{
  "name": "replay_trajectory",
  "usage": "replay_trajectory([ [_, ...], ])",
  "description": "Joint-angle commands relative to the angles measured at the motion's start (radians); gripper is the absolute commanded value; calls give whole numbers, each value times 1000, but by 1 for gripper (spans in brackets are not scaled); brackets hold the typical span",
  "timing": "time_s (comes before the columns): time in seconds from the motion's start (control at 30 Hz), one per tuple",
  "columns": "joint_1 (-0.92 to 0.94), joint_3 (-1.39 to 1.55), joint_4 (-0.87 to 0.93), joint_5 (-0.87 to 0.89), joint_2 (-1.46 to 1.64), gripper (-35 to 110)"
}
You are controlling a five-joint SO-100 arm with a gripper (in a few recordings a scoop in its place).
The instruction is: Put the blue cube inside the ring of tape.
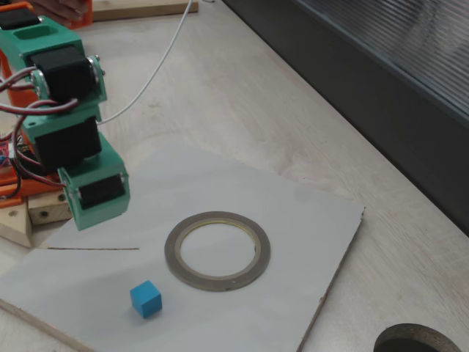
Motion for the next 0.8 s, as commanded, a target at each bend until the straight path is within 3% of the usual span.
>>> replay_trajectory([
  [0.0,12,-94,3,6,-51,0],
  [0.47,12,-466,5,5,-331,0],
  [0.77,15,-506,5,5,-439,0],
])
